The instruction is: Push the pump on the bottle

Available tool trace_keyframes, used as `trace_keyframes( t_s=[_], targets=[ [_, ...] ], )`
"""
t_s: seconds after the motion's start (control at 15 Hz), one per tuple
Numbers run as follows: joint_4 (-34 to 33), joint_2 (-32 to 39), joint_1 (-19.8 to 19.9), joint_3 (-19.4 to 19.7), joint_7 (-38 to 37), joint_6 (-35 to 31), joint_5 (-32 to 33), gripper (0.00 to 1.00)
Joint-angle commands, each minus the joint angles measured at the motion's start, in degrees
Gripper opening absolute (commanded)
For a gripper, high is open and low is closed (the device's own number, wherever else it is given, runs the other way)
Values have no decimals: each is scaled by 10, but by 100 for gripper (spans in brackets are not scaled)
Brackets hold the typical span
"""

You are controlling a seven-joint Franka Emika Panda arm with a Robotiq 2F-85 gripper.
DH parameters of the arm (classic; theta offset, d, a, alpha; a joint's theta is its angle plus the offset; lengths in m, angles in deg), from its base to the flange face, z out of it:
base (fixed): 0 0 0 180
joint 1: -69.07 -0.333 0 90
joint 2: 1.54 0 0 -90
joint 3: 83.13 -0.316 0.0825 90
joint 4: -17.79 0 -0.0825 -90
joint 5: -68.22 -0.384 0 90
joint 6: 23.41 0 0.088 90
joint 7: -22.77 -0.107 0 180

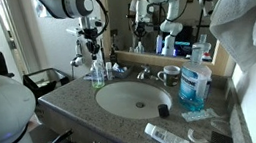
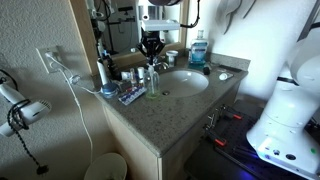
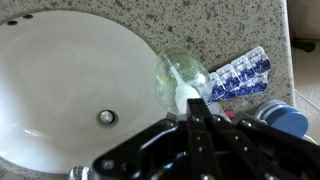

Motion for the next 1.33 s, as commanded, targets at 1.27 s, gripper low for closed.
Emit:
trace_keyframes(
  t_s=[1.27],
  targets=[
    [-58, 26, 4, 10, 1, 38, -21, 4]
  ],
)
